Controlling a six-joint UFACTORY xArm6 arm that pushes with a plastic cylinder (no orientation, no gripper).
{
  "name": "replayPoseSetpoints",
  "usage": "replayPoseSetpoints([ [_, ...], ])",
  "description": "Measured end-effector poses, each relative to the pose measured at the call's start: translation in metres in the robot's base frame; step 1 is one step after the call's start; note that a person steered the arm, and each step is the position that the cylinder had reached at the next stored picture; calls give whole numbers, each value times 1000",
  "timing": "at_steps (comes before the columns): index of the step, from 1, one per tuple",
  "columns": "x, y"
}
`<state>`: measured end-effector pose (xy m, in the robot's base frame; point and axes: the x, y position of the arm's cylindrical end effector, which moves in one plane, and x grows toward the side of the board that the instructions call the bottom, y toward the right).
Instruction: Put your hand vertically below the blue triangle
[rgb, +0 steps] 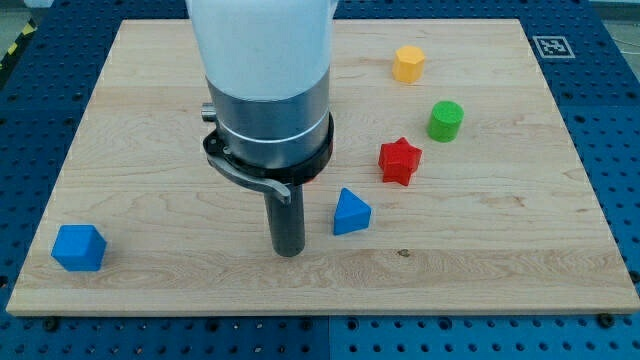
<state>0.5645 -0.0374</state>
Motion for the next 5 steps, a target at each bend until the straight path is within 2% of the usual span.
replayPoseSetpoints([
  [2,4,14],
  [3,14,48],
  [5,18,72],
])
